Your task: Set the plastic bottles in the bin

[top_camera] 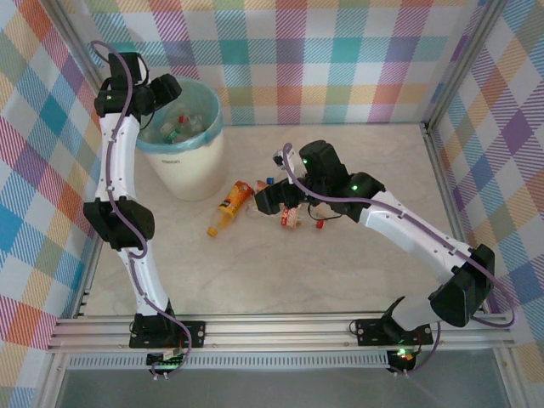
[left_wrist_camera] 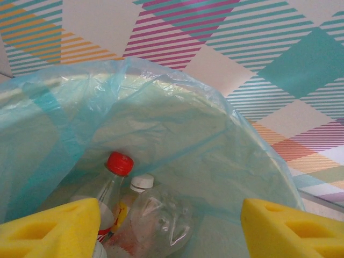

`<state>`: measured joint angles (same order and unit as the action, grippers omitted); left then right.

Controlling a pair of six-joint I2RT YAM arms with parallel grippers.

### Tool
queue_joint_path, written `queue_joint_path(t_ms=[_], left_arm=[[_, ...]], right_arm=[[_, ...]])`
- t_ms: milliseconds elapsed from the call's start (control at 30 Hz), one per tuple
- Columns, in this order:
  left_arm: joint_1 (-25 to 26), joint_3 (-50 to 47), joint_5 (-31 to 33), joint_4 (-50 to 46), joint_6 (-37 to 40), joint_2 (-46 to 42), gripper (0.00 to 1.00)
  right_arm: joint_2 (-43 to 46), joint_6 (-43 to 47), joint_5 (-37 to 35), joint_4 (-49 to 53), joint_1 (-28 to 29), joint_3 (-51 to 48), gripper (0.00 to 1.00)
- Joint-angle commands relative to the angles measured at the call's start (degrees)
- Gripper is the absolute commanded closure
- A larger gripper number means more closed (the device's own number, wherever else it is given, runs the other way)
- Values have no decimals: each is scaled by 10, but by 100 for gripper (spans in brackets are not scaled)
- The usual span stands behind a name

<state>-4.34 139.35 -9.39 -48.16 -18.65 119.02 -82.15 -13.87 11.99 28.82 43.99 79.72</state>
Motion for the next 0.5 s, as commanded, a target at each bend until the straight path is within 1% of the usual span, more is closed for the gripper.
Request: queue_joint_path(t_ms=[0, 133, 267, 400, 467], left_arm=[[-6, 13, 1, -3, 7, -56, 30], [5, 1, 7, -4, 21, -93, 30], [26, -33, 23, 4, 47, -142, 30], [59, -77, 43, 14, 75, -194, 30], [83, -105, 53, 23, 93, -221, 30]], right_arm=[[-4, 26, -17, 23, 5, 19, 5], [-4, 54, -46, 47, 4, 28, 3], [-8, 87, -79, 73, 3, 35, 2], [-20, 114, -104, 98, -5, 41, 3], [-28, 127, -112, 108, -14, 42, 3]])
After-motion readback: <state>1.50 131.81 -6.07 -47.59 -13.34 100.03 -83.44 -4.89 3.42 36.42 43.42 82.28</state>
